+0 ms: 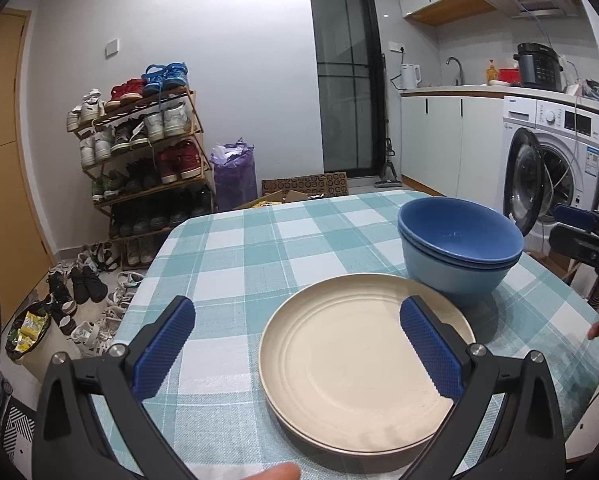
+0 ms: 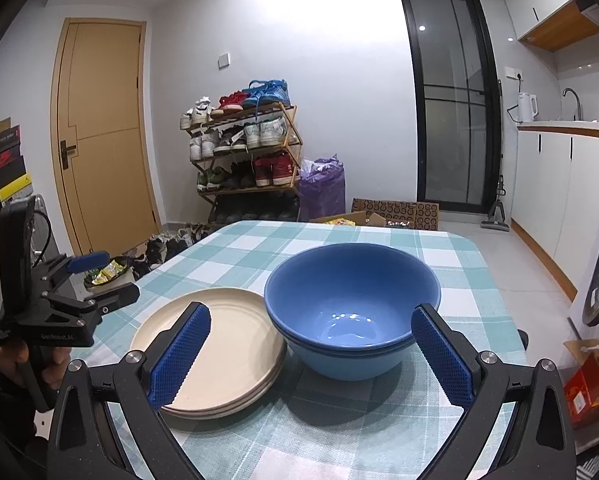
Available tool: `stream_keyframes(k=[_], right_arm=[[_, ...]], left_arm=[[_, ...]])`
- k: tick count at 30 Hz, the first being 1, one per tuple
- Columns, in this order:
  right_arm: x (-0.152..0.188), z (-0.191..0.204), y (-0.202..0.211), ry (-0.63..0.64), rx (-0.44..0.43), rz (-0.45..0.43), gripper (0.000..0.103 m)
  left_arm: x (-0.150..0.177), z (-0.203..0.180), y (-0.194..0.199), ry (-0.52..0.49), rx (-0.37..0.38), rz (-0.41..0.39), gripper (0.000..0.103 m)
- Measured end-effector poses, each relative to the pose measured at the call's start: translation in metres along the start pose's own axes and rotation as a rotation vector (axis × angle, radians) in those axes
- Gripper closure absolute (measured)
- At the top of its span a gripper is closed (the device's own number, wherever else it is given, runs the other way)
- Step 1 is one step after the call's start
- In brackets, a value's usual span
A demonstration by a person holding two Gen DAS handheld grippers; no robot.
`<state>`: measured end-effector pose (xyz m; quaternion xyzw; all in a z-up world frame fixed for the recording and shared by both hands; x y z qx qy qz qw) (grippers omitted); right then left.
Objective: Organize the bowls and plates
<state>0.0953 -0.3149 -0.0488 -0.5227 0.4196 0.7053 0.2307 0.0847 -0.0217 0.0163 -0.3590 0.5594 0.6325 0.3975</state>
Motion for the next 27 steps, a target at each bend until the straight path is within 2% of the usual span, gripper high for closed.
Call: stream_keyframes(k=[5,8,17,27], right_arm=[[0.003,0.003,0.000,0.000,-0.017,-0.019,0.001],[0.008,0.003,-0.001,-0.008,-0.034,-0.016,0.001],[0.018,0.007,-0.003,-0.009,-0.046,-0.025,0.001],[0.020,0.004,-0.002,-0.017,-0.039,-0.062,0.001]], left_arm=[[0.004,-0.001,0.001,-0.002,-0.023,-0.030,0.000],[0.008,0.000,0.002,0.017,-0.001,-0.035,0.000],[0.013,0.004,0.012,0.069,-0.005,-0.090,0.000],[0.016,0.008,0.005,0.080,-0.012,-0.090,0.000]])
Point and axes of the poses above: each gripper's, at about its wrist camera, not at the fingertips, and y roughly against the way its jaws point, z to its left, x to its underside, the point moved 3 cm from there along -y, roughly the way its jaws point, and after that the axes turned 9 degrees about -x, right-handed, at the moved point
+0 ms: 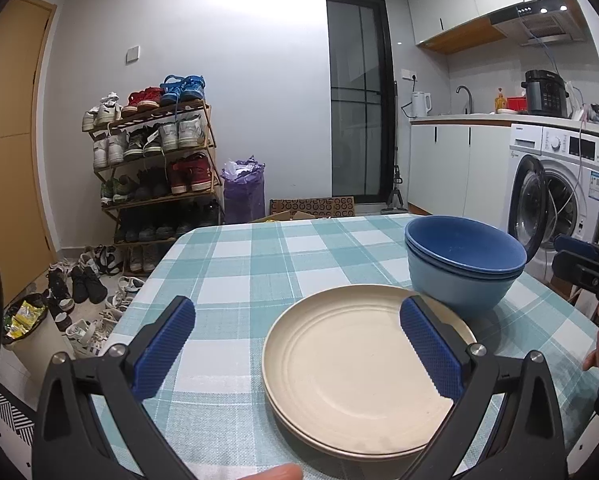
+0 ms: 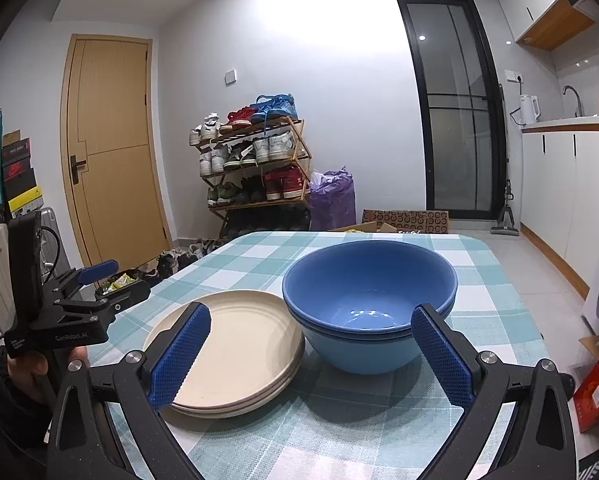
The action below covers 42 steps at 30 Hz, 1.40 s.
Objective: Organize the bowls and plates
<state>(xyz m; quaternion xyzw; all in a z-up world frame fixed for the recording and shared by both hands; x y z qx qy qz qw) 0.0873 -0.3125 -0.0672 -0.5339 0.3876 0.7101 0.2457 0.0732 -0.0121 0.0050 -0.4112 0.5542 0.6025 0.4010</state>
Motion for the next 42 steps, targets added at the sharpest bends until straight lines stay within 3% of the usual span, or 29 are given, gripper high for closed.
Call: stream_keyframes(k=[42], right_arm=[[0.0090,-0.0064,-0.0081,-0.003,0.018,-0.003,0.001]], left_arm=[[0.0087,-0.0045,-0.0056,0.001,0.042,-0.015,0.000]])
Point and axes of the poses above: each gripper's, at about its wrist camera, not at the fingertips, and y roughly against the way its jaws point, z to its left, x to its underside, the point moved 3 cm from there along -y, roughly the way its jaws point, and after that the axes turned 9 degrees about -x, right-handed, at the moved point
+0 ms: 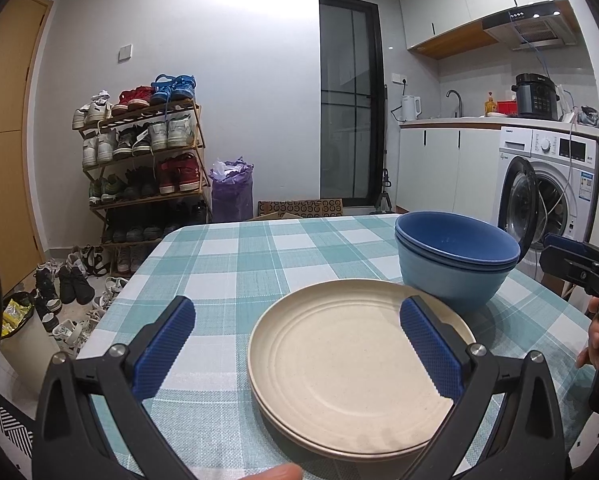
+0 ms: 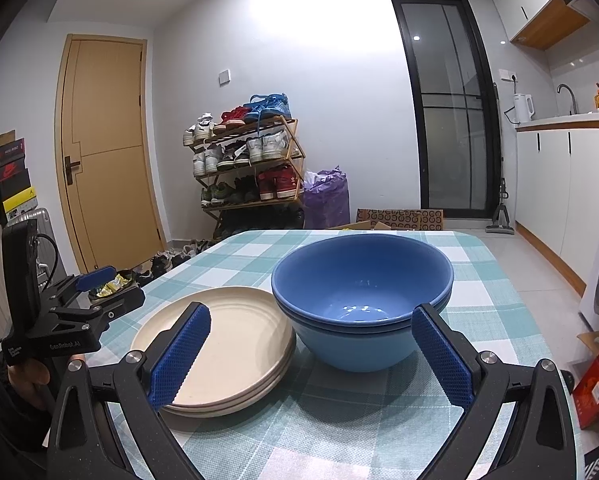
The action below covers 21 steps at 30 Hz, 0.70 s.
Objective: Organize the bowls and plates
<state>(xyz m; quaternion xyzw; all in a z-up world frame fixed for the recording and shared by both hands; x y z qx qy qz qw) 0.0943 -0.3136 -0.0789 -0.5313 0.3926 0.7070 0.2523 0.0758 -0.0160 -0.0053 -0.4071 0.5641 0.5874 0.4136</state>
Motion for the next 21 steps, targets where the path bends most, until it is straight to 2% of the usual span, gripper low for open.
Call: stream_keyframes(k=[21], right_arm=[[0.0080,-0.0010,-0.0071,-0.005,0.000,0.009,0.001]], left_arm=[[0.0002,0.0004,0.0005,0.000,0.003,-0.005,0.000]])
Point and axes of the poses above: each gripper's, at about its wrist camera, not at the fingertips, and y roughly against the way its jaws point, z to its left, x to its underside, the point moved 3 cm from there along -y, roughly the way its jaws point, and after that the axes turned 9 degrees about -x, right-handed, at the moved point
